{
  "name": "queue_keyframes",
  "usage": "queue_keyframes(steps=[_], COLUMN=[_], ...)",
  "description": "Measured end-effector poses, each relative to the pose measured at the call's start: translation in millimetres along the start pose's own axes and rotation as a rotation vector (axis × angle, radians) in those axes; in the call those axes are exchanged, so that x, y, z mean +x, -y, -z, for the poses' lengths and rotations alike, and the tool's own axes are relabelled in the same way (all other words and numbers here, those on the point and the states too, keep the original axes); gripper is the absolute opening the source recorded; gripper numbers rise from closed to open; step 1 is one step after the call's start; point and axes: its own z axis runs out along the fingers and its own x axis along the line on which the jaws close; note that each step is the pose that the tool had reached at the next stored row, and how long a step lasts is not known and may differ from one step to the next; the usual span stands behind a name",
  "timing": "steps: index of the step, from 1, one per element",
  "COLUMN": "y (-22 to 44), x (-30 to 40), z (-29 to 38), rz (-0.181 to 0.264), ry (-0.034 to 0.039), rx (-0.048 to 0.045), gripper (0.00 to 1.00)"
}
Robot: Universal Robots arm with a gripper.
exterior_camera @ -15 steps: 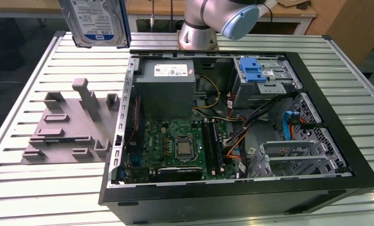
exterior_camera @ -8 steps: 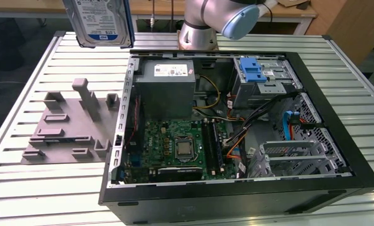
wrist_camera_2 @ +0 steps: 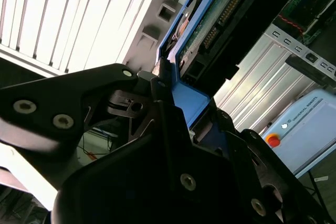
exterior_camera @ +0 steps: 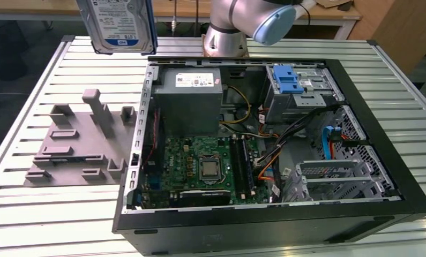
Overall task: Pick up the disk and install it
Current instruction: 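Pick up the disk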
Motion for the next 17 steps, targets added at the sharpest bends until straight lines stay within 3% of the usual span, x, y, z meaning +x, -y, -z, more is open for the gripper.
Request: queue_keyframes(steps=[17], y=[15.2], x=[-0.5], z=[0.2], rz=[0.0], ry=[0.0], rx=[0.0], gripper=[0.36])
